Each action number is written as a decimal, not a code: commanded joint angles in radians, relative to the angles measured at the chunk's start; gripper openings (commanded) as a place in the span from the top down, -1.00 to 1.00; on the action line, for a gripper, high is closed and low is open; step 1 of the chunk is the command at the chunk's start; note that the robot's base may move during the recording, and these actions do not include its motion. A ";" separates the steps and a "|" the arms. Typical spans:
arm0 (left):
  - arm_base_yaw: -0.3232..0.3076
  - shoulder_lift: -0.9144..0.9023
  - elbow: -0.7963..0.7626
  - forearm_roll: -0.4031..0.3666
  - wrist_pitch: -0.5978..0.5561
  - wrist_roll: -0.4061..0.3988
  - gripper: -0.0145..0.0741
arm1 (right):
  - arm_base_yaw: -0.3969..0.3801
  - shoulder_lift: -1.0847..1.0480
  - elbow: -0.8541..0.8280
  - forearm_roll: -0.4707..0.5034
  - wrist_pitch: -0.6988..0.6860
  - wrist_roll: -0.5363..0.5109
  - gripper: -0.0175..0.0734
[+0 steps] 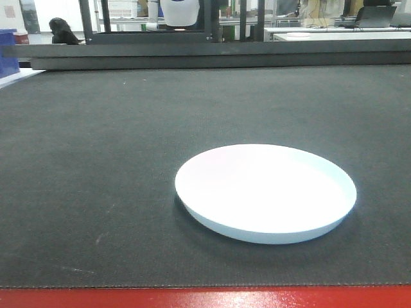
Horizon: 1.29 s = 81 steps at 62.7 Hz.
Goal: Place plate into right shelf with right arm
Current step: 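Move the right gripper toward the rim of the white plate, then lower the right gripper onto the plate rim and close on it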
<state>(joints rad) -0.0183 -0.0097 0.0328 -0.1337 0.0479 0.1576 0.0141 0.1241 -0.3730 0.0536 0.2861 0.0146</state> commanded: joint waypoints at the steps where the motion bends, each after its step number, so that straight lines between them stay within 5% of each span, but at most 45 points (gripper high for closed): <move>1: -0.002 -0.010 0.010 -0.008 -0.090 -0.007 0.96 | -0.005 0.109 -0.067 -0.008 0.093 -0.004 0.50; 27: -0.002 -0.010 0.010 -0.008 -0.090 -0.007 0.96 | -0.005 0.537 -0.214 0.091 0.498 -0.004 0.50; 56: -0.002 -0.010 0.010 -0.008 -0.090 -0.007 0.96 | 0.042 0.986 -0.453 0.088 0.720 0.011 0.50; 67: -0.002 -0.010 0.010 -0.008 -0.090 -0.007 0.96 | 0.096 1.142 -0.568 0.077 0.729 0.152 0.48; 74: -0.002 -0.010 0.010 -0.008 -0.090 -0.007 0.96 | 0.140 1.222 -0.637 0.070 0.740 0.158 0.26; 81: -0.002 -0.010 0.010 -0.008 -0.090 -0.007 0.96 | 0.192 1.300 -0.700 0.067 0.750 0.182 -0.33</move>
<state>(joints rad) -0.0183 -0.0097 0.0328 -0.1337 0.0479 0.1576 0.1753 1.4040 -1.0028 0.1269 1.0373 0.1750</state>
